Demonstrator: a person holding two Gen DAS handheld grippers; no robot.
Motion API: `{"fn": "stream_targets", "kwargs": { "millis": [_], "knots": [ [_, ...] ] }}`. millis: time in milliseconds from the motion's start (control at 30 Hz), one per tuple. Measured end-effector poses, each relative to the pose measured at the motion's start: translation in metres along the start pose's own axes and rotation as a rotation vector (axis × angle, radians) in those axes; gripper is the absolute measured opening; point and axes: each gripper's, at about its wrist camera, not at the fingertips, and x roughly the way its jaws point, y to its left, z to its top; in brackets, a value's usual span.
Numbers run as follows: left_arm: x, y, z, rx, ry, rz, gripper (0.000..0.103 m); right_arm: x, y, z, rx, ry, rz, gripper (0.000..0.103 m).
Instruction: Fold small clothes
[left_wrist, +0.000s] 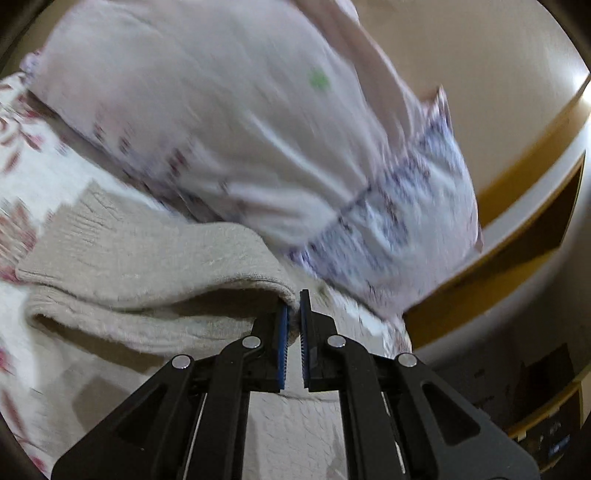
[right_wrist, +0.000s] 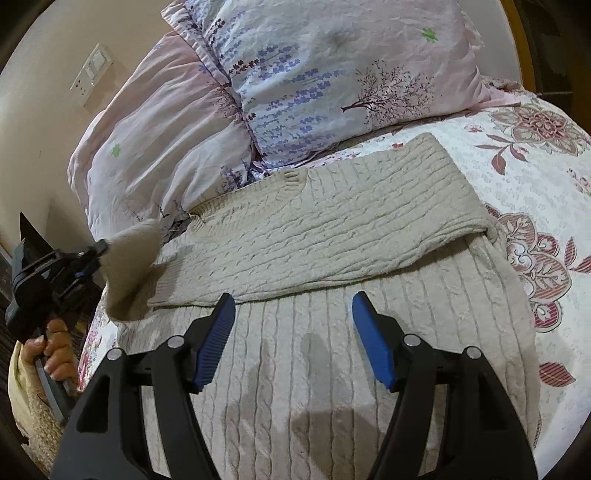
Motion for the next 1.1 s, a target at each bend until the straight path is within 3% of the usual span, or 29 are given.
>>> {"fn": "stream_targets", "kwargs": {
  "millis": [233,333,400,433,467,500,667,833,1000,1100],
  "knots": [
    [0.055,-0.017,-0.043,0.074,0.148,0.045,0.005,0.002,0.007,0.002,-0.037,0.006,-0.006,0.066],
    [0.059,-0.016,-0.052,0.1,0.194,0.064,0.006,0.0,0.016,0.007,-0.074,0.0,-0.012,0.066],
    [0.052,-0.013,-0.054,0.106,0.22,0.051,0.01,-0.003,0.027,0.014,-0.122,-0.013,-0.009,0.066],
    [0.046,-0.01,-0.055,0.108,0.232,0.032,0.018,-0.005,0.032,0.016,-0.142,-0.018,-0.006,0.066],
    [0.038,-0.008,-0.055,0.111,0.231,0.02,0.029,-0.006,0.042,0.02,-0.184,-0.026,0.002,0.066],
    [0.024,-0.003,-0.055,0.117,0.21,0.022,0.032,-0.007,0.05,0.023,-0.218,-0.03,0.011,0.066],
    [-0.021,0.034,-0.036,0.068,0.089,0.106,0.032,0.007,0.119,0.026,-0.48,-0.008,0.124,0.059],
    [-0.032,0.077,-0.023,-0.032,0.065,0.211,0.032,0.054,0.187,0.01,-0.728,0.084,0.206,0.034],
    [-0.036,0.109,-0.026,-0.115,0.088,0.238,0.03,0.108,0.224,-0.012,-0.824,0.212,0.233,0.03],
    [-0.039,0.118,-0.027,-0.139,0.085,0.221,0.021,0.128,0.24,-0.029,-0.897,0.243,0.21,0.03]
  ]
}}
